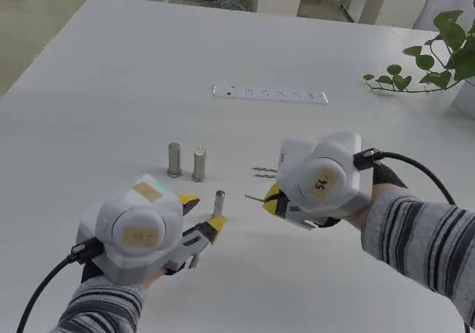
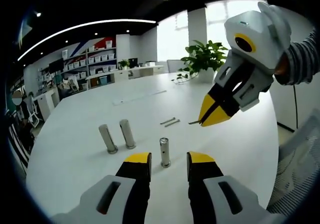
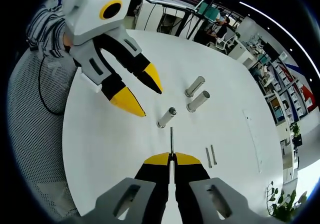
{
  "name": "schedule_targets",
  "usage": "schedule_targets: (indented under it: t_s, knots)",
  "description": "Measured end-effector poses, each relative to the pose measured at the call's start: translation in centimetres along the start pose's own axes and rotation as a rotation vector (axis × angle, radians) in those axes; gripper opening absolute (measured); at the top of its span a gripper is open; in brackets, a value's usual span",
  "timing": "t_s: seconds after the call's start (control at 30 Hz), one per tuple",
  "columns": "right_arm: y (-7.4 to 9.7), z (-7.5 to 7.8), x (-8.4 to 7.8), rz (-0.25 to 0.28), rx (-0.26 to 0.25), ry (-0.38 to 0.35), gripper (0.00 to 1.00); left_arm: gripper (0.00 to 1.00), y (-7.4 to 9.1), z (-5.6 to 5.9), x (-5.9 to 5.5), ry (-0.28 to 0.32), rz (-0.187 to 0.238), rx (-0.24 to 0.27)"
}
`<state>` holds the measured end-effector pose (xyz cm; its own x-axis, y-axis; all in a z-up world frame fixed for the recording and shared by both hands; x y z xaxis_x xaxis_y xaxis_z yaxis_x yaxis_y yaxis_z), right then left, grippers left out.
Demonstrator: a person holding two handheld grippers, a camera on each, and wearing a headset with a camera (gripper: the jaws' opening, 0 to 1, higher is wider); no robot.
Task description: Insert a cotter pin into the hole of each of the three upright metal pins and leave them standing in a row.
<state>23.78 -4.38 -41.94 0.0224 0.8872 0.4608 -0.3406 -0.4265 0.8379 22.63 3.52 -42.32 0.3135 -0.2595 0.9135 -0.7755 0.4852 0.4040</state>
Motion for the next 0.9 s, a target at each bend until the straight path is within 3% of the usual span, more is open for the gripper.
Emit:
schedule_targets:
  t_s: [0.3, 0.4, 0.77, 0.9]
  knots:
    - [-1.8, 1.0, -0.1, -0.019, 0.002, 0.023, 0.00, 0.22, -2.2, -0.2, -0.5, 0.003, -0.033, 0.013]
    - [-2.3, 0.9, 0.0, -0.037, 0.000, 0.075, 0.00, 0.22, -2.8, -0.5, -0.8, 0.015, -0.046, 0.025]
    - [-3.5, 0.5, 0.3, -0.038, 0.028, 0.127, 0.00, 0.17, -3.7, -0.2, -1.5, 0.040, -0.066, 0.031]
    - [-3.7, 0.7, 0.5, -0.033, 0.026, 0.128, 0.00, 0.15, -4.1, -0.2, -2.2, 0.020, -0.099, 0.041]
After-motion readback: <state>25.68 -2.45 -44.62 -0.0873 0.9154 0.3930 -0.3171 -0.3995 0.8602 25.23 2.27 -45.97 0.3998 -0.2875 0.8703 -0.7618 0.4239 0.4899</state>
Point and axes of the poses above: the centre of the closed fingertips' face, and the gripper's own axes: y roughly backward along the fingers, z roughly to its right, x roughly out of its top, the point moved 1 cm from there along y, roughly backward along the fingers, and after that the axes turned 6 degrees about x, right-handed, at the moved point
